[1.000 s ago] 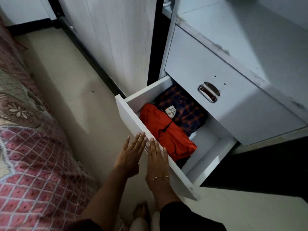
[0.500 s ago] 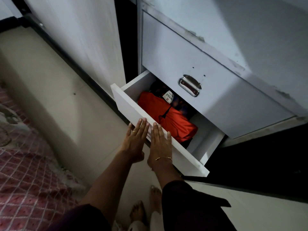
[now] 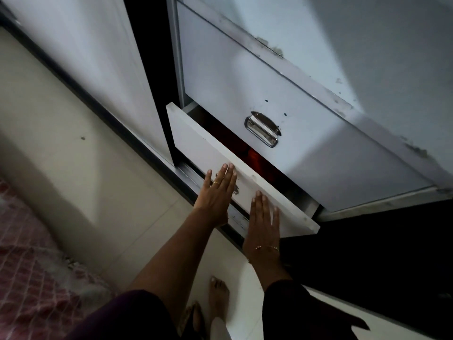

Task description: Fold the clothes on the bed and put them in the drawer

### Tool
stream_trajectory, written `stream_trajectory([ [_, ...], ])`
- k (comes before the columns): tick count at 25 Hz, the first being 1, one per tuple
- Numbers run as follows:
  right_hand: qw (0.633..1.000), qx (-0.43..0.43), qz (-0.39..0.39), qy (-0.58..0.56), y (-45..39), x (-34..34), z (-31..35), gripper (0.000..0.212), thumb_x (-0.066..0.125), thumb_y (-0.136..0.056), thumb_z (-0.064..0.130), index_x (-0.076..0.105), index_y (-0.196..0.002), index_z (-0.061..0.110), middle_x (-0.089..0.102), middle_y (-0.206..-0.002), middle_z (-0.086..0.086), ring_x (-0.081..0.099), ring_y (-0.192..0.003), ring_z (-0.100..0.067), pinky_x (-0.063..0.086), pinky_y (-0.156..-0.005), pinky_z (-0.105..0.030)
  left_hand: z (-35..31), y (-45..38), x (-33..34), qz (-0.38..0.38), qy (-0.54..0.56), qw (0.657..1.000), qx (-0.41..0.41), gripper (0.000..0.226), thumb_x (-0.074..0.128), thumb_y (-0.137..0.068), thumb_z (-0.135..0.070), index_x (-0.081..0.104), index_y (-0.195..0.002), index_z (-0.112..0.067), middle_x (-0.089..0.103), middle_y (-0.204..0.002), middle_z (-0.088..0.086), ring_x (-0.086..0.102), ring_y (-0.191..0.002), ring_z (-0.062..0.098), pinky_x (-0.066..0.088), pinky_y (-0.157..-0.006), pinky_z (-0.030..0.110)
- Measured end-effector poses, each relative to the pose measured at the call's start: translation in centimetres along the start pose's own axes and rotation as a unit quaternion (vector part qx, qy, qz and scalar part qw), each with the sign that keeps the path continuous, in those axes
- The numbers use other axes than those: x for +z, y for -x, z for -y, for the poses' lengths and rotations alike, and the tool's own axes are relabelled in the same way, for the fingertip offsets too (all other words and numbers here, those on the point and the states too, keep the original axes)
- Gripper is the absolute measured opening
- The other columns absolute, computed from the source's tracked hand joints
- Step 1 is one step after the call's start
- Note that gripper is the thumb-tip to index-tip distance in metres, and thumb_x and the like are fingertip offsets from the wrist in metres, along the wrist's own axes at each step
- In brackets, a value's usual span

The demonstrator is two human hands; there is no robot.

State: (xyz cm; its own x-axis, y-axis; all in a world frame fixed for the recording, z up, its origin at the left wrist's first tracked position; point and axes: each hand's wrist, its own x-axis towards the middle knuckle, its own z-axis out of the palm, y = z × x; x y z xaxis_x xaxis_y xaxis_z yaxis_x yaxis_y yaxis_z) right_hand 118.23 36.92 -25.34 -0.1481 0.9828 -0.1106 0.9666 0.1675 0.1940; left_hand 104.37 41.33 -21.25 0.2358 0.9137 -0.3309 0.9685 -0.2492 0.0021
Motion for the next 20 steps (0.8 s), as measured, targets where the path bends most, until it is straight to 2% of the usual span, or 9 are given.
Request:
stream_trajectory([
  [2, 1.000, -0.004, -0.004, 0.018, 0.1, 1.2, -1.0, 0.131, 0.088, -0.033, 0.048, 0.031, -0.141, 0.004, 0.027, -0.147, -0.013, 0.033, -0.136, -0.026, 0.017, -0.112, -0.046, -0.3, -0.4, 0.4, 0.006, 0.004, 1.000, -0.001, 0.101, 0.058, -0.085, -0.027, -0.021, -0.145, -0.007, -0.025, -0.152, 0.017, -0.031, -0.133, 0.028, -0.017, -0.109, 0.049],
  [5, 1.000, -0.002, -0.007, 0.021, -1.4, 0.7, -1.4, 0.120, 0.086, -0.035, 0.051, 0.035, -0.138, 0.014, 0.026, -0.146, -0.009, 0.027, -0.135, -0.021, 0.024, -0.110, -0.043, 0.1, -1.8, 0.1, 0.002, 0.000, 1.000, 0.006, 0.107, 0.063, -0.083, -0.030, -0.021, -0.144, -0.007, -0.028, -0.150, 0.016, -0.028, -0.137, 0.028, -0.017, -0.110, 0.049],
  [9, 1.000, -0.001, -0.022, -0.007, -2.9, 1.3, -2.9, 0.118, 0.088, -0.034, 0.040, 0.037, -0.136, 0.010, 0.028, -0.145, -0.009, 0.043, -0.132, -0.021, 0.033, -0.107, -0.043, 0.1, -4.1, -0.5, 0.005, -0.046, 0.998, 0.036, 0.113, 0.066, -0.080, -0.036, -0.024, -0.142, -0.006, -0.029, -0.149, 0.017, -0.027, -0.138, 0.029, -0.018, -0.108, 0.050],
  [12, 0.999, 0.000, -0.025, -0.025, -3.5, 1.8, -3.5, 0.122, 0.090, -0.029, 0.037, 0.037, -0.135, 0.007, 0.028, -0.145, -0.010, 0.036, -0.133, -0.024, 0.024, -0.108, -0.043, -0.4, -4.8, 0.1, 0.008, -0.031, 0.999, 0.031, 0.114, 0.065, -0.080, -0.036, -0.030, -0.135, -0.006, -0.034, -0.143, 0.016, -0.031, -0.133, 0.027, -0.019, -0.107, 0.048],
  [20, 1.000, 0.018, -0.007, -0.011, -5.3, 2.1, -4.2, 0.119, 0.090, -0.032, 0.036, 0.038, -0.135, 0.005, 0.033, -0.146, -0.010, 0.026, -0.134, -0.022, 0.018, -0.108, -0.043, -0.3, -7.0, -0.3, 0.017, -0.045, 0.998, 0.045, 0.115, 0.066, -0.079, -0.039, -0.031, -0.134, -0.007, -0.035, -0.142, 0.015, -0.032, -0.132, 0.027, -0.018, -0.107, 0.049],
])
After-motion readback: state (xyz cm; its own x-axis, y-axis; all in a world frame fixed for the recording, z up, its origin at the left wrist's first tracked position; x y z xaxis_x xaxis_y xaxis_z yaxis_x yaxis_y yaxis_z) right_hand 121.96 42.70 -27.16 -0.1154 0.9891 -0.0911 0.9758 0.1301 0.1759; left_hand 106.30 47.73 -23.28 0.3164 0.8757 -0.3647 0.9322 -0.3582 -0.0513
